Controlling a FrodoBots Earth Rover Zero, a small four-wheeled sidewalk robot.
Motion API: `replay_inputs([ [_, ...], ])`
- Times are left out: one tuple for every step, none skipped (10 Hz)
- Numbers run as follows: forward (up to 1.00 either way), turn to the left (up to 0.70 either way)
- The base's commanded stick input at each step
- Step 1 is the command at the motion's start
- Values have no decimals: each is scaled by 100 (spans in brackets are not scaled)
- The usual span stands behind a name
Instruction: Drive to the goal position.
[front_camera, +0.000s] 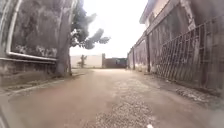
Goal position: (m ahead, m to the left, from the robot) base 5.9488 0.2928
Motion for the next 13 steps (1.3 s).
replay_inputs([
  [30,0],
  [30,0],
  [30,0],
  [30,0],
  [30,0],
  [30,0],
  [30,0],
  [30,0],
  [30,0],
  [30,0],
  [30,0],
  [30,0],
  [30,0],
])
